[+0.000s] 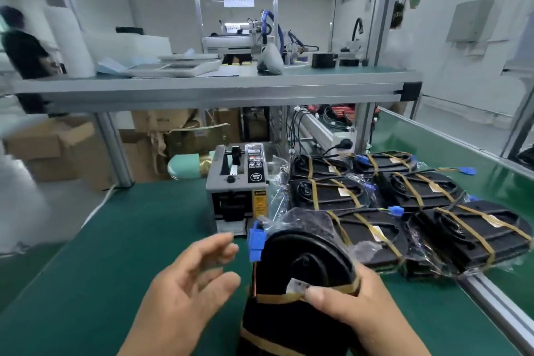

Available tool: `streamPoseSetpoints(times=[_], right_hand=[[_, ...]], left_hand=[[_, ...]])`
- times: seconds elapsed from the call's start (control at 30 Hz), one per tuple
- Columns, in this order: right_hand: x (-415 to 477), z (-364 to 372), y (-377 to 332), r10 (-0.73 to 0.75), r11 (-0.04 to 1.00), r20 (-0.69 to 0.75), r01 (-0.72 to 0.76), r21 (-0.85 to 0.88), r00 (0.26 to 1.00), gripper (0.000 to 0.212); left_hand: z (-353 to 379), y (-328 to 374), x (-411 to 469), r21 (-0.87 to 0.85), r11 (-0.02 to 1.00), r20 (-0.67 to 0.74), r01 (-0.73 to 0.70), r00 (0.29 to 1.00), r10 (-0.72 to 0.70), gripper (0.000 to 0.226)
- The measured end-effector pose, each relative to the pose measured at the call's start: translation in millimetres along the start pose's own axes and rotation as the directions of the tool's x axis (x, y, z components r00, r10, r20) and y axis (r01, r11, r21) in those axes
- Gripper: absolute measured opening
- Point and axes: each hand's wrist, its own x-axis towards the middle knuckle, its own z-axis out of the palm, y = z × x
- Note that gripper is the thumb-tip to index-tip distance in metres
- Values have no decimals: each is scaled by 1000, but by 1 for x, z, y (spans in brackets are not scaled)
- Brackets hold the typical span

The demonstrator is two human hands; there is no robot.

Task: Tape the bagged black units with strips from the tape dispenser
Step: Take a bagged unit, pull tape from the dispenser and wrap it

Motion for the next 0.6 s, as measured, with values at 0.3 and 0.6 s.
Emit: streamPoseSetpoints(times=[0.3, 0.6], right_hand=[[2, 15, 2, -35, 986, 190, 65, -156, 981, 73], [2, 12, 0, -112, 941, 255, 185, -282, 960, 64]], left_hand=[[6, 44, 31, 330, 886, 114, -327, 945, 306, 15], [-6, 64, 40, 383, 774, 334, -505, 856, 394, 41]])
